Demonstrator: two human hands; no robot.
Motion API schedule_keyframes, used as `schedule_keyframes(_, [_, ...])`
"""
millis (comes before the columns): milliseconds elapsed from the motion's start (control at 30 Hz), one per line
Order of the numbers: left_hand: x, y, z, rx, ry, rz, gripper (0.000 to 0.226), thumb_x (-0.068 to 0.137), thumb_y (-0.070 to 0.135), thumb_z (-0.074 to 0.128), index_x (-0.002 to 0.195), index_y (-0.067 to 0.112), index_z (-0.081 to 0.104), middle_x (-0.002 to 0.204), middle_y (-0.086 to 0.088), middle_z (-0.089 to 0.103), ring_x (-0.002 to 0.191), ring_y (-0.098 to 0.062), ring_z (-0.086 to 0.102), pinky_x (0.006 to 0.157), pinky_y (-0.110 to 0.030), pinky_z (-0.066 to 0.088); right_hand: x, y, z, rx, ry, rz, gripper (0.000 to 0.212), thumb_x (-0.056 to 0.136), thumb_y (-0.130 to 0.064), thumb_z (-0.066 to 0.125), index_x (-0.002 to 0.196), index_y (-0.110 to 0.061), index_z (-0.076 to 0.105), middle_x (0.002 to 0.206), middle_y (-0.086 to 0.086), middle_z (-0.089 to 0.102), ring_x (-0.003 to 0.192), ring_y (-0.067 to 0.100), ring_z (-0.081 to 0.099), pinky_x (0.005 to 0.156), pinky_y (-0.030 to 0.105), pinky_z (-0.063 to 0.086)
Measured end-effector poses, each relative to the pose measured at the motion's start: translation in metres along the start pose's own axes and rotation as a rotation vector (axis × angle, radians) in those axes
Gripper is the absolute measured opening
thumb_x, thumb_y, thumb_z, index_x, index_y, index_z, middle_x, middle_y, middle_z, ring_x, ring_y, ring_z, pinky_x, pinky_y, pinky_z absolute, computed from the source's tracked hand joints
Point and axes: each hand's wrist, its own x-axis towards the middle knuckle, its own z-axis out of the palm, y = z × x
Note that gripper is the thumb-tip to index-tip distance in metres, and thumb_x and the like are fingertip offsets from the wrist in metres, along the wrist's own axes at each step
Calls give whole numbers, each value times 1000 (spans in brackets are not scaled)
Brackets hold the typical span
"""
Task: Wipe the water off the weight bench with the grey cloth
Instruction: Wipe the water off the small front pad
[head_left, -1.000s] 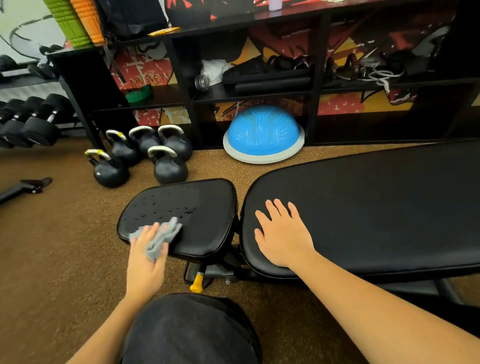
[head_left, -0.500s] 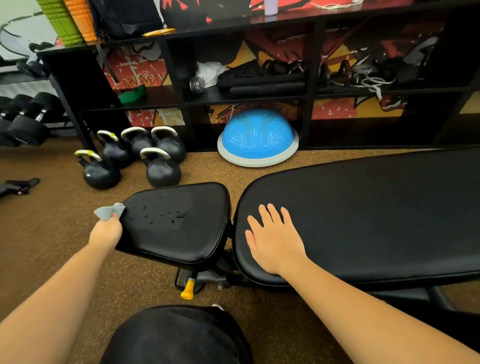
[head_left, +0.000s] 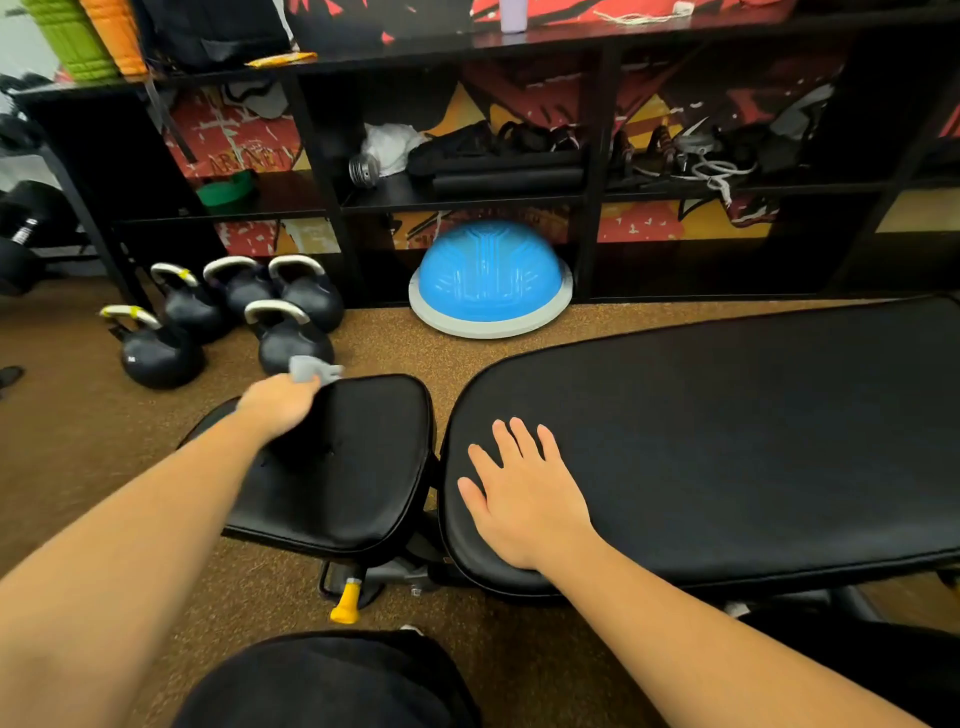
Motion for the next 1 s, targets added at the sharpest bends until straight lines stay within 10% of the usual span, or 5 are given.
schedule_keyframes(233, [-45, 11, 0, -210, -152, 264, 24, 100, 51, 46, 115, 54, 65, 131, 9, 60, 118, -18, 56, 100, -33, 33, 0, 1, -1, 9, -1, -5, 64, 106, -53, 11, 162, -22, 20, 171, 16, 6, 158, 34, -3, 126, 56, 0])
schedule_keyframes(500, [-16, -17, 10, 28, 69, 308, 38, 105, 31, 38, 135, 32, 62, 143, 12, 54, 136, -21, 47, 113, -32, 31, -1, 0, -2, 1, -4, -6, 65, 107, -54, 12, 162, -21, 19, 171, 17, 6, 158, 35, -3, 126, 57, 0])
schedule_keyframes(767, [-91, 51, 6, -128, -134, 341, 67, 108, 32, 39, 68, 84, 51, 115, 6, 53, 107, -7, 46, 97, -22, 27, -1, 1, -1, 6, -9, -10, 64, 106, -54, 11, 162, -23, 18, 171, 15, 5, 158, 34, -3, 126, 55, -1])
schedule_keyframes(900, [-71, 19, -11, -152, -25, 171, 52, 105, 38, 37, 141, 3, 54, 150, -20, 46, 139, -37, 40, 107, -33, 28, -2, 2, -1, 4, -6, -16, 64, 106, -53, 11, 162, -24, 18, 171, 15, 6, 158, 33, -2, 126, 55, -1])
schedule_keyframes(1000, [-35, -33, -19, -177, 23, -45, 53, 107, 40, 41, 143, 2, 50, 151, -21, 46, 139, -39, 42, 111, -38, 31, -2, 1, 0, 9, -15, -8, 64, 106, -53, 10, 163, -24, 17, 171, 14, 5, 158, 33, -3, 126, 55, -1])
